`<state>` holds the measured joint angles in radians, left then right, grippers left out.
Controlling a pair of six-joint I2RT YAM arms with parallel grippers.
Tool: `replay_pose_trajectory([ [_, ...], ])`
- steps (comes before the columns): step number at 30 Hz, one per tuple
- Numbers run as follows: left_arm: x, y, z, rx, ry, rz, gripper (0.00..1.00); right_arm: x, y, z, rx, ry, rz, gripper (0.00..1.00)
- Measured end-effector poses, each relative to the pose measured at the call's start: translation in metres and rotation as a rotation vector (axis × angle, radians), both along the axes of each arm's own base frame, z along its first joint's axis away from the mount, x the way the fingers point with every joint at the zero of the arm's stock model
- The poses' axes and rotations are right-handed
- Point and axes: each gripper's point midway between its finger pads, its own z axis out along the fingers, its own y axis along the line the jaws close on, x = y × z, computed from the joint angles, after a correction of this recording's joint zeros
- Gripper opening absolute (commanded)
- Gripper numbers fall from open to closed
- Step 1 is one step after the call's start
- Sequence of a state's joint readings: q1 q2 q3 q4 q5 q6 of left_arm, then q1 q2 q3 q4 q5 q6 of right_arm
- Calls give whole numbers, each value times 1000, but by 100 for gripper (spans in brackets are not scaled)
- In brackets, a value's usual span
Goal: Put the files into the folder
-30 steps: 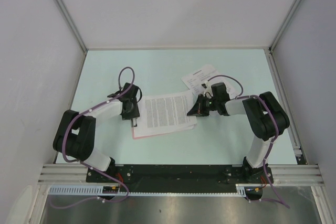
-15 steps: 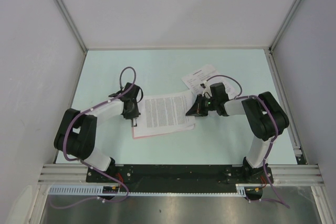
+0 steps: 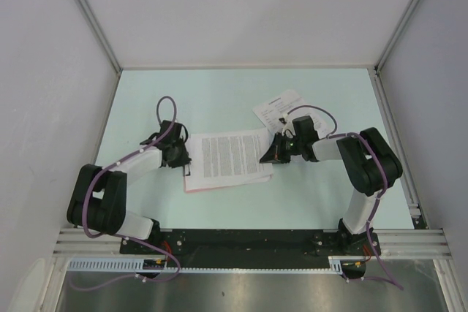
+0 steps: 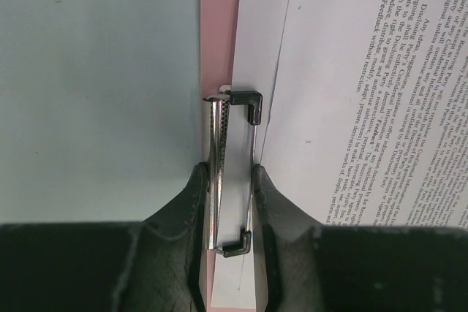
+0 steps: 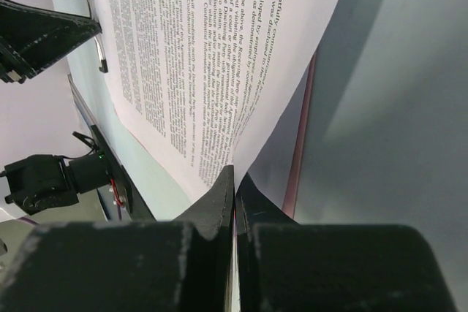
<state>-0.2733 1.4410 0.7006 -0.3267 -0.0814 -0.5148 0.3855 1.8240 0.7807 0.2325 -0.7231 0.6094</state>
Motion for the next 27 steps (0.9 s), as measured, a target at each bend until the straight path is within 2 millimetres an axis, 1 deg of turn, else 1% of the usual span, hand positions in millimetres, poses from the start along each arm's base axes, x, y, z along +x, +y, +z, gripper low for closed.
replay_pose_trajectory([
  [4,1,0,1,-49,-11,2,0,-1,-4,-3,-13,2,6,0],
  [9,2,-2,2,-59,-16,-29,0,-4,-10,-1,8,-2,41,0],
  [12,2,-4,2,-60,-18,-53,0,-5,-12,-4,1,-2,54,0],
  [17,2,-4,2,-60,-19,-65,0,-7,-6,-9,-30,-2,51,0],
  [27,2,-7,2,-104,-41,-63,0,-1,3,-9,-63,-2,7,0],
])
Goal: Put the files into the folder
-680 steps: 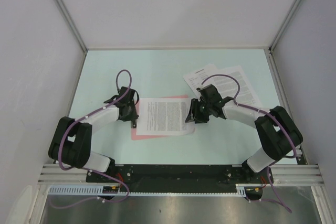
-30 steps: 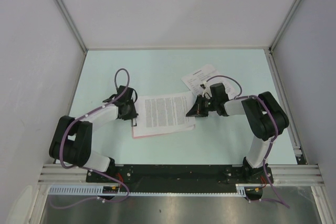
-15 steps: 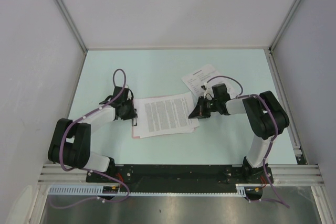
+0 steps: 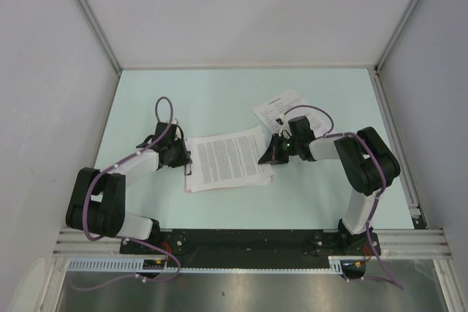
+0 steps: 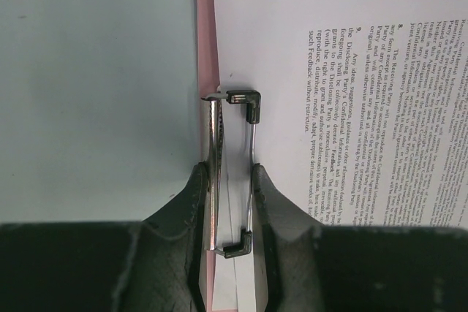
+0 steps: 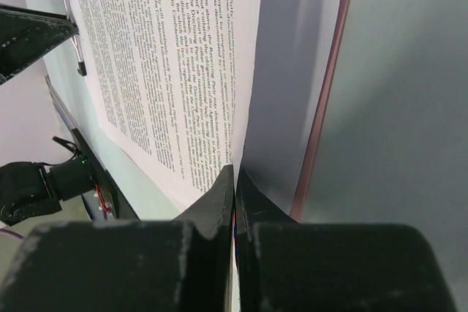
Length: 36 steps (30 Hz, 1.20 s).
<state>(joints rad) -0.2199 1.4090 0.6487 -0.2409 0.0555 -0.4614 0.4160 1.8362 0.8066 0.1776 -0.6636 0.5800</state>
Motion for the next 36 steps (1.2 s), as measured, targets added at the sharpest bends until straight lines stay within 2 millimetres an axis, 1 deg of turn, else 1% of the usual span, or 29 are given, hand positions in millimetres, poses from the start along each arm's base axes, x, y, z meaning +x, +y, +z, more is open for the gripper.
replay_pose_trajectory([
  [10,1,-2,1,-28,-15,7,0,2,0,0,-7,4,-19,0],
  [19,-1,-3,2,-46,-1,41,0,3,6,2,-45,-16,-51,0],
  [25,-2,-3,2,-50,1,52,0,-1,10,2,-50,-14,-49,0],
  [31,-4,-4,2,-61,4,69,0,-6,6,6,-61,-18,-57,0],
  [36,-4,-4,2,-59,3,73,0,-10,4,4,-67,-7,-58,0],
])
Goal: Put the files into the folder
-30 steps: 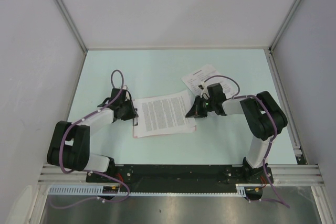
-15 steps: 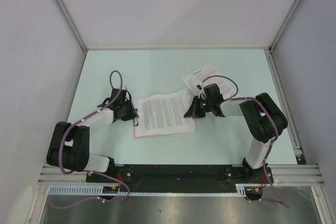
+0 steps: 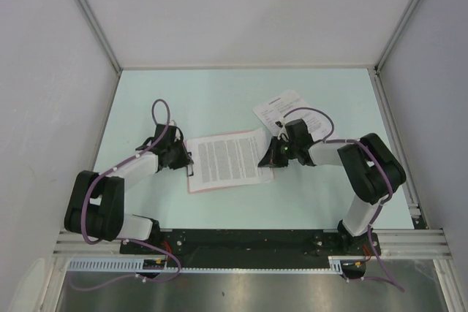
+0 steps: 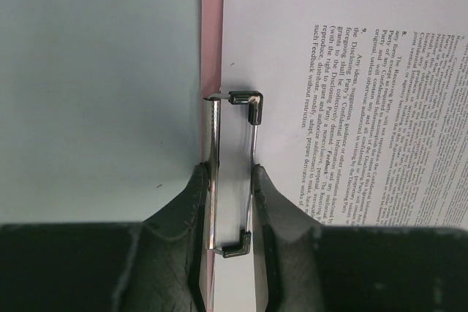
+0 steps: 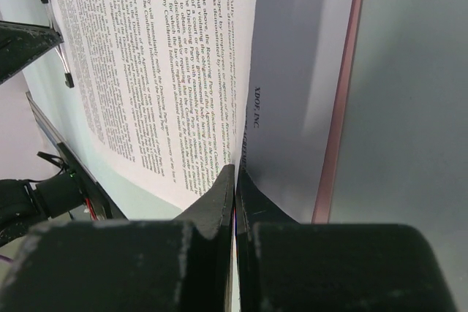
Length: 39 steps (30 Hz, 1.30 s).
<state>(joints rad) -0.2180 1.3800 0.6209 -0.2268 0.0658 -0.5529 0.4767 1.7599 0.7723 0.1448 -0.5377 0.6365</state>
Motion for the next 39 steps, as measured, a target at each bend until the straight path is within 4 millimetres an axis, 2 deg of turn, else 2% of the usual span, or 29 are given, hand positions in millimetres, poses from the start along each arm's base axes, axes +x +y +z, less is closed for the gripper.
replay_pose_trajectory([
  [7,0,0,0,2,-1,-2,0,-3,-2,1,1,0,0,0],
  [8,0,0,0,2,0,-2,7,-3,-1,1,2,0,1,0],
  [10,0,0,0,3,1,-3,26,-3,-1,2,6,-1,3,0],
  [11,-1,0,0,4,4,-3,50,-3,-1,2,9,-2,5,0],
  [12,-2,1,0,7,8,-6,86,-3,0,3,14,-5,8,5],
  [13,-3,2,0,15,14,-12,99,-3,1,4,19,-8,10,10],
  [14,-4,1,0,10,18,-17,99,-2,2,5,25,-12,13,20],
  [16,5,-3,14,3,-20,-30,100,-1,4,6,38,-19,16,28],
  [17,6,-3,17,9,-25,-33,100,0,5,6,43,-25,21,40],
  [19,0,2,22,44,-22,-40,99,0,6,6,53,-21,26,50],
  [20,-3,6,27,70,-27,-42,98,1,7,9,65,-25,34,60],
  [22,-2,3,45,93,-69,-59,95,2,9,14,68,-32,43,68],
  [23,2,-4,58,86,-108,-78,94,3,8,18,56,-38,46,78],
  [25,10,-26,80,48,-180,-130,93,9,-4,26,-10,-47,17,86],
  [27,20,-59,97,-16,-243,-202,91,24,-25,37,-79,-76,-62,91],
  [30,25,-112,99,-99,-272,-319,87,56,-86,60,-185,-130,-269,94],
  [33,34,-172,94,-172,-287,-427,83,78,-153,69,-273,-137,-479,94],
  [34,40,-196,94,-208,-300,-454,80,81,-178,67,-308,-118,-553,94],
  [35,48,-217,95,-249,-315,-468,80,81,-191,64,-329,-100,-590,94],
  [37,62,-257,95,-329,-343,-489,78,76,-214,57,-370,-58,-651,94],
  [39,82,-297,98,-405,-367,-489,71,73,-230,53,-384,-28,-691,94],
])
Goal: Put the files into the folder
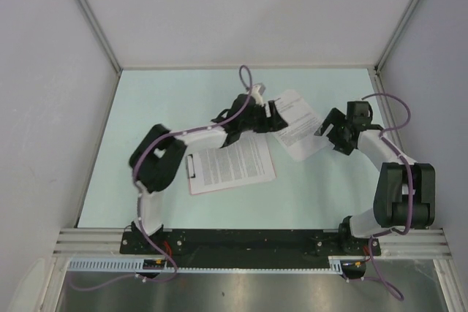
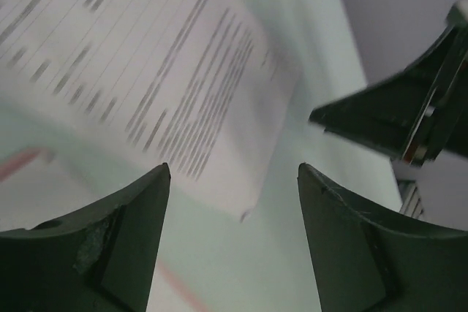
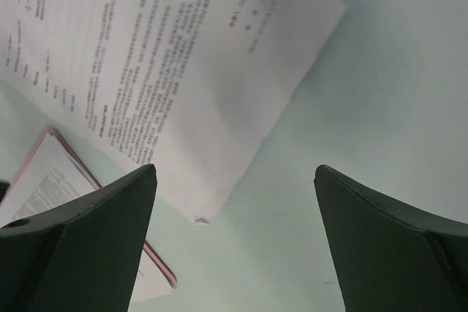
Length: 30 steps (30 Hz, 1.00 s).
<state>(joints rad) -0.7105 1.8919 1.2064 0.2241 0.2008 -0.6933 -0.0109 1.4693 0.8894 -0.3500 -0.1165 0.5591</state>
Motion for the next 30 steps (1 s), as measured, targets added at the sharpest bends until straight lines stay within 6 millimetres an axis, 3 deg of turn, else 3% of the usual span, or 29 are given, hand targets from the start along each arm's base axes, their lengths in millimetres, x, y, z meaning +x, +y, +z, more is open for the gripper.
replay_pose_trajectory([
  [2,25,-42,3,-85,-12,-10,70,-2,-11,-3,4,12,-30,93],
  [5,53,-90,-1,-211,14,-2,66,-4,-23,-5,45,17,-63,91],
  [8,61,-110,-22,-285,87,21,64,-6,-28,-9,96,12,-85,91],
  [13,58,-115,-71,-250,219,88,63,-12,-17,-20,177,5,-91,90],
  [18,61,-118,-68,-236,238,124,61,-21,-6,-33,249,6,-102,89],
  [30,57,-117,-75,-201,285,139,61,12,23,-29,332,-158,-4,89],
])
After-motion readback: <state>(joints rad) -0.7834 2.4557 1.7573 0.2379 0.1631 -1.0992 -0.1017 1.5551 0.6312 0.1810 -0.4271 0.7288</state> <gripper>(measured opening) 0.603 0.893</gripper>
